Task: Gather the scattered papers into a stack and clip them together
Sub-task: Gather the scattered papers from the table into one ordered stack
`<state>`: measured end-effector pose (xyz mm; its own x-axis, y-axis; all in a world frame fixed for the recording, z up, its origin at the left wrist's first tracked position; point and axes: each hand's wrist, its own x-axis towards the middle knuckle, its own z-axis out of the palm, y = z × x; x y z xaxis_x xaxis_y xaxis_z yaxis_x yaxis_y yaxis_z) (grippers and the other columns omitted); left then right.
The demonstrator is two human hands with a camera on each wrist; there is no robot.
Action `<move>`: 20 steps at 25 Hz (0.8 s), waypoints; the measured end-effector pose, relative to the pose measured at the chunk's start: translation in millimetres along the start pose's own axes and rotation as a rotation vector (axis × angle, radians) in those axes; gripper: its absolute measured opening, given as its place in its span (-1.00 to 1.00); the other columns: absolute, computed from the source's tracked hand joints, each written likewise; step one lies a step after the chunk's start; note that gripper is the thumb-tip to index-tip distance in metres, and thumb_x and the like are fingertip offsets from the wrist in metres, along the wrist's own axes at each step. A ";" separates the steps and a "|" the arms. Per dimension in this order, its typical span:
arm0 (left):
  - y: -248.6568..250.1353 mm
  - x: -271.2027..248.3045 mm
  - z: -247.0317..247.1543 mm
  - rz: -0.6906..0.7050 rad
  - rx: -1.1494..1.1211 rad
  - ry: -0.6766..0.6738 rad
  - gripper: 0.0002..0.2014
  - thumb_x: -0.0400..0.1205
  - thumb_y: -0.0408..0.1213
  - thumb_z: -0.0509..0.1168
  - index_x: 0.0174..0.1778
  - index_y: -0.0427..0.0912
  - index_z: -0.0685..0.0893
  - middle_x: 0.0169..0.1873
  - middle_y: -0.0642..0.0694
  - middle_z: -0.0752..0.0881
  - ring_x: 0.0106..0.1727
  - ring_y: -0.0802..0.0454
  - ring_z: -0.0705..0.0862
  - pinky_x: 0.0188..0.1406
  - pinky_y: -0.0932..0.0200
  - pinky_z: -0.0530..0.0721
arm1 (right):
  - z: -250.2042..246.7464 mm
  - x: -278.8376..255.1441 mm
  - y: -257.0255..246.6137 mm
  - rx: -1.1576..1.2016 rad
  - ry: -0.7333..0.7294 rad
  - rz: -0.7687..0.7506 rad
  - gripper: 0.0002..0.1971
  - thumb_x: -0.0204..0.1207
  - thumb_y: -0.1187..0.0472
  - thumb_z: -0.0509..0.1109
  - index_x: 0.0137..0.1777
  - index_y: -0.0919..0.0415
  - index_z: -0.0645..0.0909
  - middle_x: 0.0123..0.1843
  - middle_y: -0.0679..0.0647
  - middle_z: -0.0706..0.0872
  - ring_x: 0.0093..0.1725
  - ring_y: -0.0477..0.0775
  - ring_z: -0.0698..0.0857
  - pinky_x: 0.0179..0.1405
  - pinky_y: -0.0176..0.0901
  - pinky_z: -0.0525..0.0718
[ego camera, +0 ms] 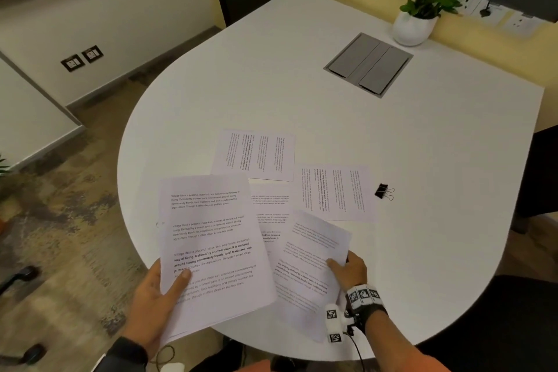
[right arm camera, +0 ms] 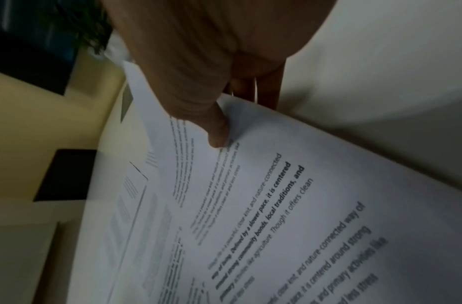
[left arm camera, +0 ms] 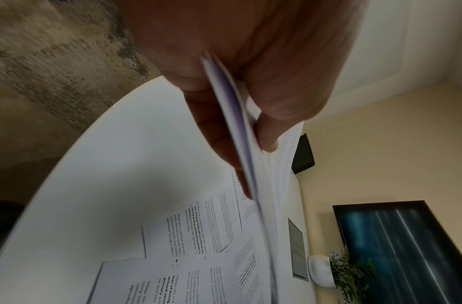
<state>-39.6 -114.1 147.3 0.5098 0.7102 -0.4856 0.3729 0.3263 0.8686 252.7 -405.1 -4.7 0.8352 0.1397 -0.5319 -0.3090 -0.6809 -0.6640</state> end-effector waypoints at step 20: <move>17.4 10.3 25.7 0.052 0.109 -0.210 -0.64 0.68 -0.09 0.44 0.38 0.30 0.63 0.28 0.11 0.84 0.23 -0.03 0.85 0.26 -0.17 0.82 | -174.7 -68.2 -116.8 0.530 0.084 -0.308 -0.75 0.63 0.36 0.53 0.29 0.24 0.77 0.13 0.09 0.94 0.09 0.19 0.90 0.13 0.06 0.87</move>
<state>-8.0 -117.2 154.9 0.6765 0.5749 -0.4603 0.4175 0.2155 0.8828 311.3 -460.7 200.9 0.9482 0.2016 -0.2455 -0.2141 -0.1650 -0.9628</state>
